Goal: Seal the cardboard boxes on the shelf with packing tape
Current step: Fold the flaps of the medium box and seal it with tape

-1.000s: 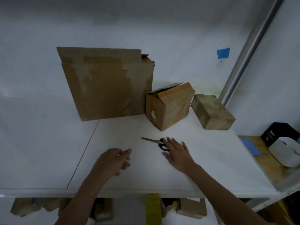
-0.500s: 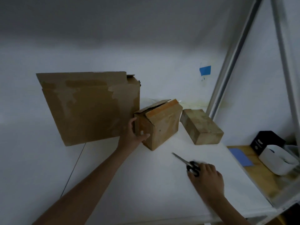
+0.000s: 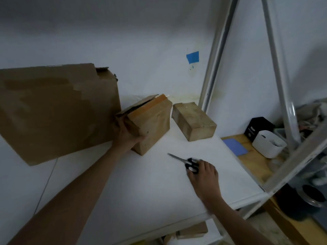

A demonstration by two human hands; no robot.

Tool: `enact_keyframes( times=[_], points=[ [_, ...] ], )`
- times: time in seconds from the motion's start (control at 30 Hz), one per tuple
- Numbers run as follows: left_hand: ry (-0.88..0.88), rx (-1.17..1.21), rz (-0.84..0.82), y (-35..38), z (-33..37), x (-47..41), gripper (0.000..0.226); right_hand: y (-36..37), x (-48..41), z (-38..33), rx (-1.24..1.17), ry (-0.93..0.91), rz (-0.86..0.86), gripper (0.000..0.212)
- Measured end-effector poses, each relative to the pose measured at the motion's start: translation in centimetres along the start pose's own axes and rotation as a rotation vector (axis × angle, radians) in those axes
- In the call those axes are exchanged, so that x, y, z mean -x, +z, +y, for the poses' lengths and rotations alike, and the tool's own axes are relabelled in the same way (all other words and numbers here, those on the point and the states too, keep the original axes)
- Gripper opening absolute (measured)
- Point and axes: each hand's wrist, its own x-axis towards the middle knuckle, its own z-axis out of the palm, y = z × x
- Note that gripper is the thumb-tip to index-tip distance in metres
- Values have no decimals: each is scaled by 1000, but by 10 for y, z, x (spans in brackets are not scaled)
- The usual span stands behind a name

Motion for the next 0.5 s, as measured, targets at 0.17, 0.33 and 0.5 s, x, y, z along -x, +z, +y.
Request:
enact_keyframes(
  times=[0.17,0.33,0.5],
  points=[
    [6,-107,4,-2,-4,12,139,-2,1,0,-22,-10,18,47],
    [52,-116,-19,-23,-17,42,141,-4,-1,-1,-34,-8,21,50],
    [108,-17,-99,-60,-42,89,154,-8,1,-2,-46,-6,-13,55]
  ],
)
